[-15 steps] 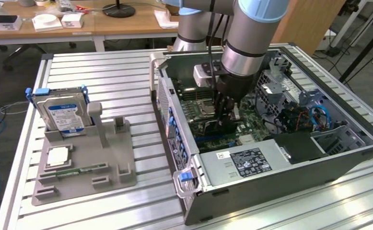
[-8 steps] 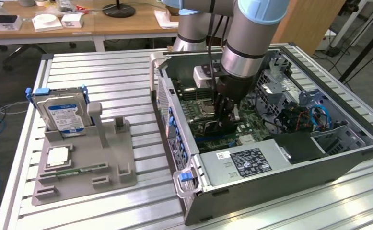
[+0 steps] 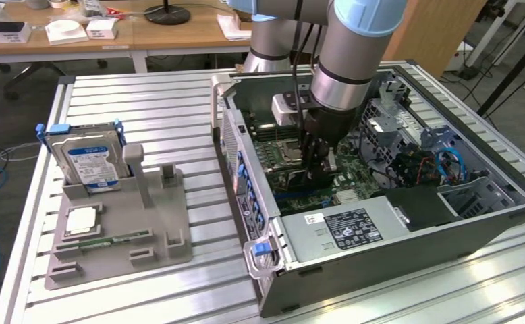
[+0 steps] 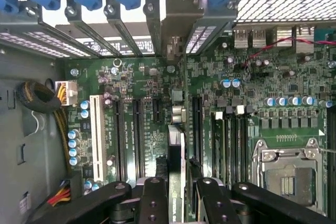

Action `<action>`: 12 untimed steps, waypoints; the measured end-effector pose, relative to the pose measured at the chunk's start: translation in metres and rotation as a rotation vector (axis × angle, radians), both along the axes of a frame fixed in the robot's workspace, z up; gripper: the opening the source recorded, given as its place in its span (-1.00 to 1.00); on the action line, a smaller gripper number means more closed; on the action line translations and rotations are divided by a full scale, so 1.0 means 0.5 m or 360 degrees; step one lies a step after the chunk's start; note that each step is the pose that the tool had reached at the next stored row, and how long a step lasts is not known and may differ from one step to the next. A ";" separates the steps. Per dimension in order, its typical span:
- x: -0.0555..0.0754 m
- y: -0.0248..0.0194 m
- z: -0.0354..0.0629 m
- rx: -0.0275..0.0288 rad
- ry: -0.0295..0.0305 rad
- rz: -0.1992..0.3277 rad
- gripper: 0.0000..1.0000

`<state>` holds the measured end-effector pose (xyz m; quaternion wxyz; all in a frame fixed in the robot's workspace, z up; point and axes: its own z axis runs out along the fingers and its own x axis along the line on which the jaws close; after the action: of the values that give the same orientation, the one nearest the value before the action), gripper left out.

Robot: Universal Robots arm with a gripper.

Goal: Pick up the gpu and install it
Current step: 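Insert the gpu into the slot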

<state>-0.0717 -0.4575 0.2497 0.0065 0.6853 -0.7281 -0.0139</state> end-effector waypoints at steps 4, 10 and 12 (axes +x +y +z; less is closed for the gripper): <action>0.000 -0.0005 0.006 -0.00036 0.00013 0.0000 -0.48; 0.000 -0.0005 0.006 -0.00039 0.00015 0.0000 -0.48; 0.000 -0.0005 0.006 -0.00038 0.00015 0.0000 -0.48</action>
<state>-0.0718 -0.4578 0.2527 0.0076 0.6853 -0.7281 -0.0134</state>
